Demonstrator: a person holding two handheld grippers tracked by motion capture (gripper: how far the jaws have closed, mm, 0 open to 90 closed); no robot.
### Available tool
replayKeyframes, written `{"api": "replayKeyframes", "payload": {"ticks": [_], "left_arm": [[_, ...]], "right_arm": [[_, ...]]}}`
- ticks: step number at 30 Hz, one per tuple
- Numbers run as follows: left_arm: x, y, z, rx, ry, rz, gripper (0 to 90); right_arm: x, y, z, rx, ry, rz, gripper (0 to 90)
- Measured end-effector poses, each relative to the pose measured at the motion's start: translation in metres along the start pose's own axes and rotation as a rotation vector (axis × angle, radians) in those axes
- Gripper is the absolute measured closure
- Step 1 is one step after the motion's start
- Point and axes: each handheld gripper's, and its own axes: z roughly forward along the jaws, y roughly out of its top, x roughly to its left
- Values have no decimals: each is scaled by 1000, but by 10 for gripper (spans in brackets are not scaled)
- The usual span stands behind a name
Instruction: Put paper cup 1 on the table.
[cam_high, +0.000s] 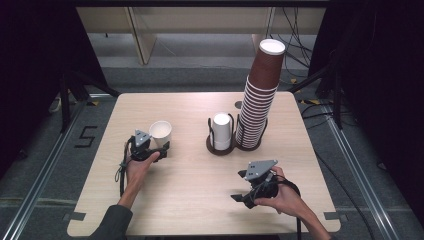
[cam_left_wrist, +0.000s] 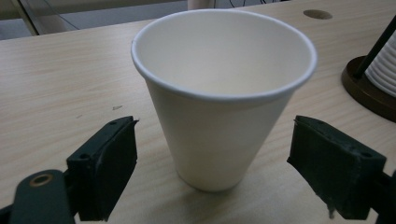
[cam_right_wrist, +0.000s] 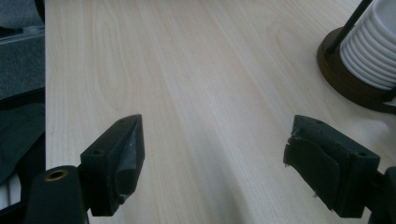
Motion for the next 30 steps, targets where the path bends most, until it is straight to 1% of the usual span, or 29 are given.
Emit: {"api": "replayKeyframes", "payload": {"ticks": [1,2,3,4,5,6,7,8,10,12,13,15,16,18,20,21,22,24,25,26,27,30], "left_arm": [[-2,0,-3,15,2,8,148],[-4,-1,-8,20,-2,11,148],[-6,-1,-12,30,-8,13,148],[-9,0,-17,34,-9,6,148],[-11,0,-23,8,-11,-14,148],[-15,1,-31,-3,-15,-9,148],[-17,1,-35,-8,-21,-8,148],[-20,0,-41,-15,-22,-5,148],[-27,0,-52,-26,-31,-11,148],[-34,-2,-62,-37,-42,-7,148],[-38,-2,-67,-36,-51,-3,148],[-45,-4,-76,-50,-61,-4,148],[-48,-5,-79,-50,-68,1,148],[-55,-8,-85,-50,-89,8,148],[-61,-11,-91,-54,-107,9,148],[-64,-12,-93,-59,-114,10,148],[-66,-14,-95,-60,-113,15,148],[-71,-17,-99,-53,-125,23,148],[-74,-19,-100,-54,-126,32,148],[-76,-21,-102,-53,-128,36,148],[-78,-22,-103,-55,-131,43,148],[-85,-27,-106,-50,-141,53,148]], "right_arm": [[-1,0,0,-3,-4,4,197],[-1,0,-1,-1,-9,4,197],[-2,-1,-2,-8,-14,-10,197],[-2,-1,-3,-5,-8,-1,197],[-2,-1,-3,-8,-14,14,197],[-3,-2,-3,-8,-16,11,197],[-3,-2,-4,-4,-26,11,197],[-3,-2,-4,-10,-20,16,197],[-3,-3,-5,-7,-32,33,197],[-4,-3,-6,-11,-35,27,197],[-3,-3,-6,-12,-31,28,197],[-4,-3,-8,-6,-36,35,197],[-5,-4,-8,-10,-44,22,197],[-5,-4,-8,-11,-40,40,197],[-7,-5,-10,-11,-42,36,197],[-6,-5,-10,-16,-47,45,197],[-7,-5,-10,-15,-45,42,198],[-8,-5,-11,-16,-45,45,197],[-8,-6,-11,-17,-52,42,197],[-8,-6,-12,-12,-56,47,197],[-8,-6,-12,-14,-50,52,197],[-9,-7,-12,-21,-53,46,197]]}}
